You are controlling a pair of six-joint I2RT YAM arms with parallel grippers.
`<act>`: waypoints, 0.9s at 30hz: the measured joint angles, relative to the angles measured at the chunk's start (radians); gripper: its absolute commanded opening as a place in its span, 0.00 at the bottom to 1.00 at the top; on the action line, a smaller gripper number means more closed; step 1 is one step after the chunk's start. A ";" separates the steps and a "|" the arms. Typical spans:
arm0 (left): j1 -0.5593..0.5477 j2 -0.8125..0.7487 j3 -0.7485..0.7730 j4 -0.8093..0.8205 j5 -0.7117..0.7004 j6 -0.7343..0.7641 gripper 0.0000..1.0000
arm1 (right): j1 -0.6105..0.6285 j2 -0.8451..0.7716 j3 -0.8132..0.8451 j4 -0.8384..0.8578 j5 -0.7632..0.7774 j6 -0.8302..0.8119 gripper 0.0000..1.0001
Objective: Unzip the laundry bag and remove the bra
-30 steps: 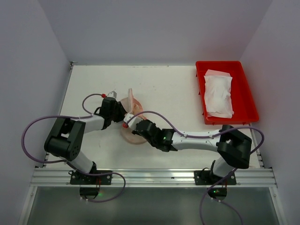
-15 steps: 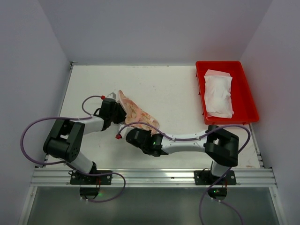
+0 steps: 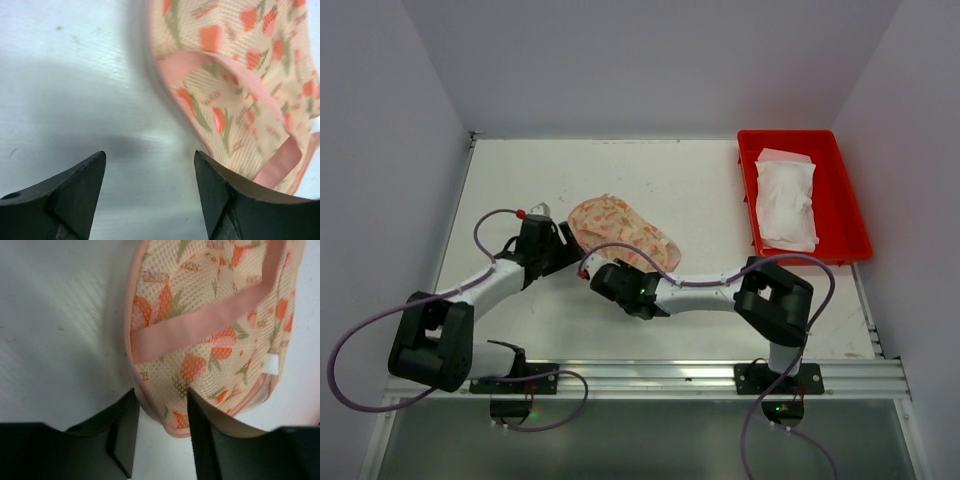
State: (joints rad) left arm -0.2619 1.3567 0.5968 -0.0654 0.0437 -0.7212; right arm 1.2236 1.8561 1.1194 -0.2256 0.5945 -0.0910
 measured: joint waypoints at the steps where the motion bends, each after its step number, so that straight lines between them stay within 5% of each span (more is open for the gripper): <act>1: 0.006 -0.025 -0.011 -0.025 -0.008 0.005 0.82 | -0.019 0.000 0.002 -0.004 -0.011 0.020 0.48; 4: 0.026 -0.117 -0.037 -0.096 -0.036 0.016 0.84 | -0.074 -0.010 0.003 -0.027 -0.060 0.072 0.60; 7: 0.049 -0.203 -0.049 -0.140 -0.055 0.027 0.81 | -0.125 -0.060 0.003 -0.069 -0.140 0.123 0.85; 11: 0.057 -0.271 -0.068 -0.153 -0.044 0.029 0.75 | -0.198 -0.182 0.027 -0.119 -0.298 0.181 0.97; 17: 0.018 -0.238 -0.084 -0.113 0.031 -0.003 0.61 | -0.457 -0.260 0.143 -0.125 -0.488 0.239 0.94; 27: -0.071 0.033 -0.003 0.043 0.100 -0.074 0.44 | -0.760 0.020 0.253 -0.152 -0.678 0.346 0.69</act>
State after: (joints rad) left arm -0.3328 1.3895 0.5941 -0.0227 0.1432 -0.7952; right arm 0.4637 1.8763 1.3720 -0.3775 -0.0834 0.2550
